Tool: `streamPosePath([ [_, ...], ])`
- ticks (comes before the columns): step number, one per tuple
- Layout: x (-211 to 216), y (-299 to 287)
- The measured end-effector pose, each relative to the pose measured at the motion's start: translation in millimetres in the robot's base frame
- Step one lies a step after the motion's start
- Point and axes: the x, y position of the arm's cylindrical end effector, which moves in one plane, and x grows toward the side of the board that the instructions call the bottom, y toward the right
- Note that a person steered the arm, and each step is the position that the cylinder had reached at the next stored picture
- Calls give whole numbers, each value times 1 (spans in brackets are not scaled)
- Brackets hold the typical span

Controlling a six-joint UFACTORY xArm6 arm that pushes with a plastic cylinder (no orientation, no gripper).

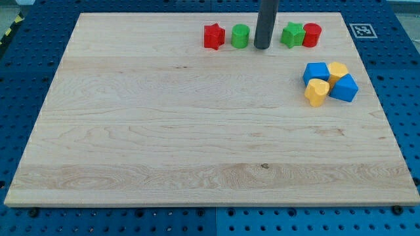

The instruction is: Move the green star along with the red circle towards the top right

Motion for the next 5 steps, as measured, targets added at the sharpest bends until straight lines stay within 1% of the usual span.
streamPosePath([
  [1, -10, 2],
  [3, -26, -17],
  [4, -26, 0],
  [5, -26, 34],
])
